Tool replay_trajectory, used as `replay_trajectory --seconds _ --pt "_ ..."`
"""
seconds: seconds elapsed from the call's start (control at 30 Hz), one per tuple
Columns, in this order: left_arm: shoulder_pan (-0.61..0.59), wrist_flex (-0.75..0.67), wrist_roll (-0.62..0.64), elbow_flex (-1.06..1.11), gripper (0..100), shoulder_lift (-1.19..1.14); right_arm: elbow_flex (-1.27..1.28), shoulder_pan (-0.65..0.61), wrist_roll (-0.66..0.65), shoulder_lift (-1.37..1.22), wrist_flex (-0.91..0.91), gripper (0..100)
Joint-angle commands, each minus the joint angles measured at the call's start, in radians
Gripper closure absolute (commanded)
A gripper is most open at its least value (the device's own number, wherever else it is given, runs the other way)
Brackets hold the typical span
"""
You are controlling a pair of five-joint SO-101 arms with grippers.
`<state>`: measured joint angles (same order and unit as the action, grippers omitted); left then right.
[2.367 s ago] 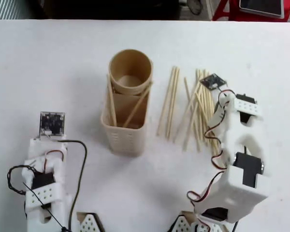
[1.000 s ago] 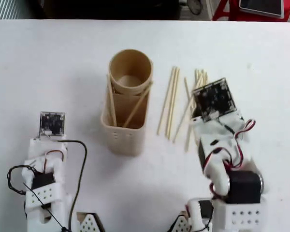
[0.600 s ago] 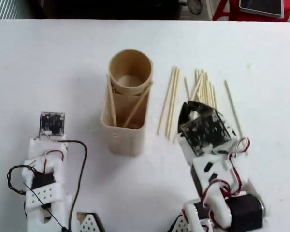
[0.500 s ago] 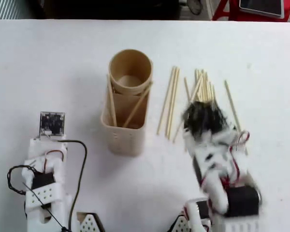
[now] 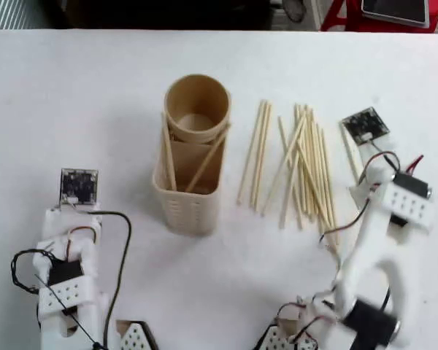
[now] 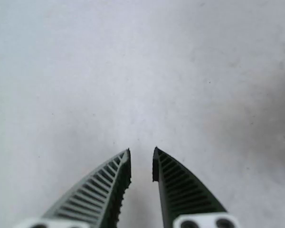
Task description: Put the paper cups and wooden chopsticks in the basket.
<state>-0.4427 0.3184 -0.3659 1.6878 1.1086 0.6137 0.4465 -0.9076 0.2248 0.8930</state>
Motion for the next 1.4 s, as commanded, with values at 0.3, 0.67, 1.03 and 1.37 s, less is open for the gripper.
replay_trajectory --seconds 0.3,0.67,1.03,1.37 --pt "-0.008 0.002 -0.012 -0.002 90 0.016 -0.393 -0.005 -0.012 -0.518 -0.054 85.7" --pt "-0.008 0.002 -0.012 -0.002 90 0.016 -0.413 -0.047 -0.011 -0.512 0.005 85.7" --pt "-0.008 0.002 -0.012 -0.002 90 0.016 -0.410 -0.105 0.032 -0.394 0.157 85.7" --pt "-0.008 0.002 -0.012 -0.002 90 0.016 -0.414 -0.104 0.038 -0.613 0.012 85.7"
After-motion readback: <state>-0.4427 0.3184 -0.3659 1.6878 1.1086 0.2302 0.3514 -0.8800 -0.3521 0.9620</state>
